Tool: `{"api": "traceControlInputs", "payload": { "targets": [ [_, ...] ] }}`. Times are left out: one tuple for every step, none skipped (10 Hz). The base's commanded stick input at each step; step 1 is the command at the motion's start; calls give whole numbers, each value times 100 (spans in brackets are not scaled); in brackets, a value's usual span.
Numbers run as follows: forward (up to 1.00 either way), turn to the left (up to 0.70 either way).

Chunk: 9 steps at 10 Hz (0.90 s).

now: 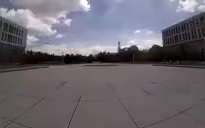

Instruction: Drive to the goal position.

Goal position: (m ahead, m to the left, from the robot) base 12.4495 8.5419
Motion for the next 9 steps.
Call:
{"api": "traceControlInputs", "payload": {
  "targets": [
    [6,0],
    [6,0],
    [6,0],
    [6,0],
    [7,0],
    [6,0],
    [7,0],
    [7,0],
    [7,0]
  ]
}}
